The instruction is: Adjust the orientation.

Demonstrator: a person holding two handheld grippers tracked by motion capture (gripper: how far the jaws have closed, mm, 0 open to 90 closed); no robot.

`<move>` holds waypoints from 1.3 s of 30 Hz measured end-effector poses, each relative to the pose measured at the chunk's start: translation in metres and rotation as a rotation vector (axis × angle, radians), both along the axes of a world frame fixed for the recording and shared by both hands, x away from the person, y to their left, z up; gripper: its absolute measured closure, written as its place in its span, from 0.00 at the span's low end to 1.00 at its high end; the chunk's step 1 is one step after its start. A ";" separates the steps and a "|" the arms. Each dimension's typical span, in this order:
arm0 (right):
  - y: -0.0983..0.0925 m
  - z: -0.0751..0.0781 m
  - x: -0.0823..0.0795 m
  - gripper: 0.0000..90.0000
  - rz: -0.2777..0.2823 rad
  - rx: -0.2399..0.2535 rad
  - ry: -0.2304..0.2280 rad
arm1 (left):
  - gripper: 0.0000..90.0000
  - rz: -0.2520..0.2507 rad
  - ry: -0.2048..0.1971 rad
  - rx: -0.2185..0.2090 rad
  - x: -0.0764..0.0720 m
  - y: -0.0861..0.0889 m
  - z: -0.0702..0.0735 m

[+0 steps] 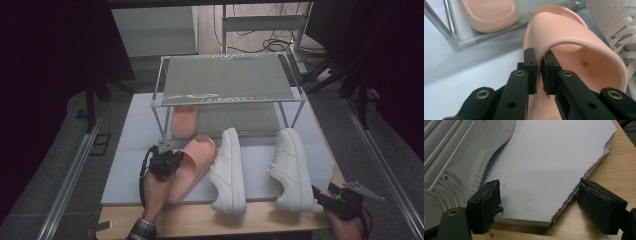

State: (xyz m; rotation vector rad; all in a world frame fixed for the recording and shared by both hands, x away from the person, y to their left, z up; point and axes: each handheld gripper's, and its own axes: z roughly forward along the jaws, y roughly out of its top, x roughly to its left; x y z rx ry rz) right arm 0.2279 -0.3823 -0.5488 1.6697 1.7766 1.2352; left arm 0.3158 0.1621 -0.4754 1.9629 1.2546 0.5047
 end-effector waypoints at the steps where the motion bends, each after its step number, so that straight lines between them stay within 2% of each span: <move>1: 0.000 0.000 0.000 0.21 0.001 -0.001 -0.001 | 0.93 0.002 -0.005 0.000 0.000 0.001 0.003; 9: 0.000 0.000 0.000 0.21 0.002 -0.001 0.001 | 0.92 0.033 -0.037 -0.008 0.003 0.005 0.021; 19: 0.000 0.000 0.000 0.21 0.000 -0.001 0.000 | 0.92 0.070 -0.059 -0.029 0.022 -0.005 0.033; 24: 0.000 0.000 0.000 0.21 0.002 0.000 0.001 | 0.92 0.089 -0.065 -0.048 0.034 -0.014 0.033; 26: 0.000 0.000 0.000 0.21 0.001 0.000 -0.001 | 0.92 0.099 -0.060 -0.076 0.040 -0.017 0.032; 28: 0.000 0.000 0.000 0.21 0.002 0.000 0.000 | 0.92 0.104 -0.062 -0.086 0.044 -0.020 0.032; 35: 0.000 0.000 0.000 0.21 0.002 -0.001 -0.001 | 0.93 0.139 -0.094 -0.090 0.058 -0.037 0.030; 39: 0.000 0.000 0.000 0.21 0.003 0.000 0.000 | 0.93 0.171 -0.096 -0.091 0.069 -0.048 0.027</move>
